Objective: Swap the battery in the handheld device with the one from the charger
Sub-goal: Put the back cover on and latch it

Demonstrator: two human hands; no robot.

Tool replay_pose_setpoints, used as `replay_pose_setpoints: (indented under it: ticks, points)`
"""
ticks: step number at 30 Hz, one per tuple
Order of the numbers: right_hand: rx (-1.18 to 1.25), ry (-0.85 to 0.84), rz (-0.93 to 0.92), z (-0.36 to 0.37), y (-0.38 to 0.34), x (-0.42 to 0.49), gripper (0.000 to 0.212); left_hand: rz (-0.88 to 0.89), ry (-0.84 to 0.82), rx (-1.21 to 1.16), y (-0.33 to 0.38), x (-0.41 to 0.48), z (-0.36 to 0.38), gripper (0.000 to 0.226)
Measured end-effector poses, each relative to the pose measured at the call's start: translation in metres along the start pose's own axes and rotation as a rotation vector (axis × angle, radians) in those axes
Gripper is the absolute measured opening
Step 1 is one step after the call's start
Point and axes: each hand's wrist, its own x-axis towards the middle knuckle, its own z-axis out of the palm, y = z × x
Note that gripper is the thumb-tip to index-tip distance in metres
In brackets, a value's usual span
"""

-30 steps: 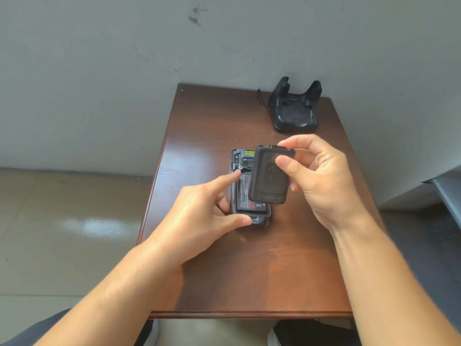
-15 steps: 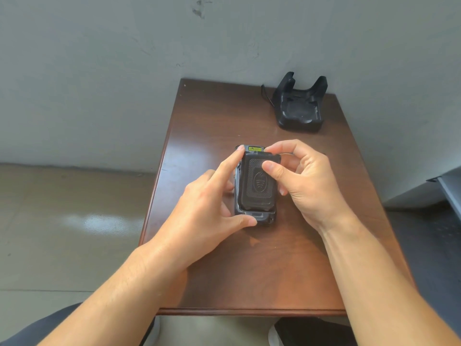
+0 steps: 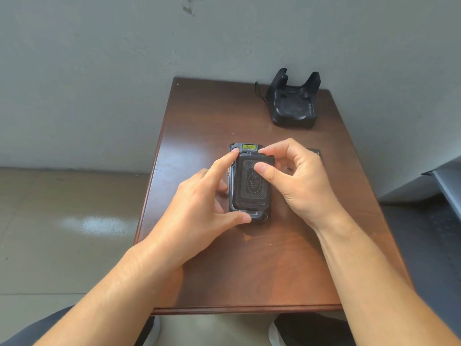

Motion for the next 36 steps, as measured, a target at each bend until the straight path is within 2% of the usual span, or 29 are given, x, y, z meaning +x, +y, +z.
replay_pose_setpoints:
  ticks: [7,17,24,36]
  points:
    - [-0.222,0.058,-0.037,0.001,0.002,0.0,0.023,-0.023,-0.036,0.042,0.0,0.003,-0.001,0.107]
    - [-0.337,0.089,-0.073,0.005,0.011,-0.002,0.027,-0.046,-0.124,0.017,0.002,0.008,-0.006,0.099]
    - [-0.389,0.084,-0.082,0.007,0.012,-0.002,0.026,-0.053,-0.125,0.037,0.003,0.009,-0.006,0.099]
    - [-0.474,0.003,-0.099,0.009,0.008,-0.005,0.024,-0.074,-0.152,0.096,0.003,0.01,-0.008,0.099]
